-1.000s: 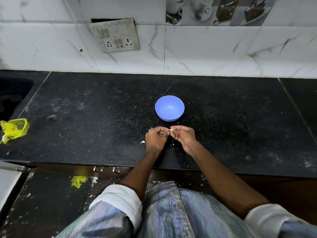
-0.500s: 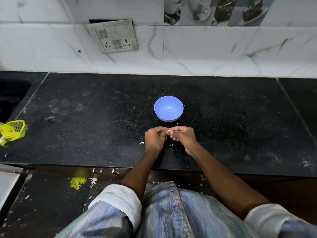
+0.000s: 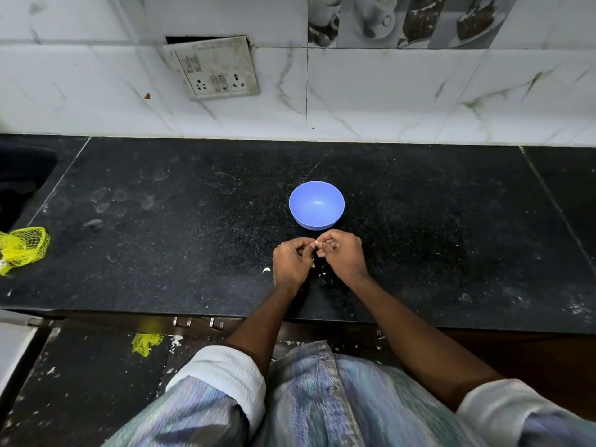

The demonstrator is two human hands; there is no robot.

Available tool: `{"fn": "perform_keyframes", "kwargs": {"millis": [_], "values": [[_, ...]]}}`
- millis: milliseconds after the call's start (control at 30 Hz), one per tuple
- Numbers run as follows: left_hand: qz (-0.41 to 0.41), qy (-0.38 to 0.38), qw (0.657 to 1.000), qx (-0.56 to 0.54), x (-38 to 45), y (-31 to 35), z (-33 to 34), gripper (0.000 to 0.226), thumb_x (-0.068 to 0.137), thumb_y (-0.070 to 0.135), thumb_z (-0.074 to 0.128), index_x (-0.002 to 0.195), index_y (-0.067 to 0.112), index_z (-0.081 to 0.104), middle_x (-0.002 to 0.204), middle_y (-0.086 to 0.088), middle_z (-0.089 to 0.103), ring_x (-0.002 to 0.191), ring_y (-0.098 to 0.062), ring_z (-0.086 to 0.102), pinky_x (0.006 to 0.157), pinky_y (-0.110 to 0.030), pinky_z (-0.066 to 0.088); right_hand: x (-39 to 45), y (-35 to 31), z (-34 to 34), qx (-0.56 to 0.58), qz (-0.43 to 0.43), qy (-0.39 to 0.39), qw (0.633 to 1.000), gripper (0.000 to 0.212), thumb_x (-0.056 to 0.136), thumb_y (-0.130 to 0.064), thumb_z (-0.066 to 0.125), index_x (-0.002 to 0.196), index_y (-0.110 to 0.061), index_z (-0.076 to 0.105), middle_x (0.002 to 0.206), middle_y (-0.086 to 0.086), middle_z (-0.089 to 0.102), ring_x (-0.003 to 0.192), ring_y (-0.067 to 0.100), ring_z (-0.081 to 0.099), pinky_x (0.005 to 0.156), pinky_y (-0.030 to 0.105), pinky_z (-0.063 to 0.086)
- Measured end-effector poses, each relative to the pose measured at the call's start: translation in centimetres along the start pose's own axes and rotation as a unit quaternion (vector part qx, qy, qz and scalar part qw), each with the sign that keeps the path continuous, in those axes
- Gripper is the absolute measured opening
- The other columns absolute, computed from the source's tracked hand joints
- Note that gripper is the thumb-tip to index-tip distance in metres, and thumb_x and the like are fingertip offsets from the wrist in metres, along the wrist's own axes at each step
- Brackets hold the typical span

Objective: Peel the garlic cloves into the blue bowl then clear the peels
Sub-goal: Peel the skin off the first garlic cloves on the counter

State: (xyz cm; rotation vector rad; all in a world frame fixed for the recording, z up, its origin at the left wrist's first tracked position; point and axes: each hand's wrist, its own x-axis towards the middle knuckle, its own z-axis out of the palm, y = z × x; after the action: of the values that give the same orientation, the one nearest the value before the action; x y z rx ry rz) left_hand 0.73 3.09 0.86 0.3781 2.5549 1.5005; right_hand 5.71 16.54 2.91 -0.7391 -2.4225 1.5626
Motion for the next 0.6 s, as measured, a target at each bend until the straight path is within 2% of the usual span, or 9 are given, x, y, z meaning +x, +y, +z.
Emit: {"fn": "perform_keyframes", "kwargs": {"millis": [200, 333, 467, 600], "values": [[0.003, -0.002, 0.999, -0.047, 0.1, 0.4, 0.0, 0.012, 0.094, 0.014, 0.076, 0.099, 0.020, 0.085, 0.082, 0.013, 0.079, 0.072, -0.001, 0.073, 0.069, -0.022, 0.058, 0.0, -0.2, -0.2, -0.025, -0.030, 0.005, 0.999, 0.018, 0.087, 0.004, 0.071, 0.088, -0.014, 0.074, 0.075, -0.002, 0.074, 0.067, 0.012, 0.072, 0.072, 0.041, 0.064], [-0.036, -0.012, 0.993, -0.114, 0.3, 0.3, 0.3, 0.010, 0.092, 0.014, 0.078, 0.100, 0.017, 0.085, 0.086, 0.008, 0.081, 0.079, -0.010, 0.077, 0.075, -0.029, 0.062, 0.1, 0.0, -0.1, -0.039, -0.039, 0.017, 0.998, 0.020, 0.085, 0.003, 0.071, 0.086, -0.017, 0.074, 0.071, -0.005, 0.072, 0.066, 0.010, 0.070, 0.069, 0.041, 0.063], [-0.116, -0.040, 0.968, -0.220, 0.2, 0.6, 0.6, 0.012, 0.094, 0.014, 0.076, 0.102, 0.013, 0.085, 0.089, -0.004, 0.081, 0.081, -0.017, 0.075, 0.080, -0.038, 0.061, 0.1, 0.1, 0.0, -0.058, -0.052, 0.038, 0.996, 0.019, 0.084, 0.002, 0.073, 0.086, -0.017, 0.074, 0.074, -0.007, 0.072, 0.068, 0.006, 0.071, 0.068, 0.039, 0.063], [-0.150, -0.048, 0.951, -0.267, 0.1, 1.2, 0.6, 0.013, 0.095, 0.007, 0.072, 0.102, 0.007, 0.083, 0.090, -0.010, 0.081, 0.076, -0.012, 0.070, 0.073, -0.030, 0.058, -0.2, 0.0, 0.0, -0.071, -0.068, 0.053, 0.994, 0.017, 0.084, 0.004, 0.075, 0.086, -0.013, 0.076, 0.082, -0.006, 0.072, 0.074, 0.004, 0.071, 0.072, 0.036, 0.063]]}}
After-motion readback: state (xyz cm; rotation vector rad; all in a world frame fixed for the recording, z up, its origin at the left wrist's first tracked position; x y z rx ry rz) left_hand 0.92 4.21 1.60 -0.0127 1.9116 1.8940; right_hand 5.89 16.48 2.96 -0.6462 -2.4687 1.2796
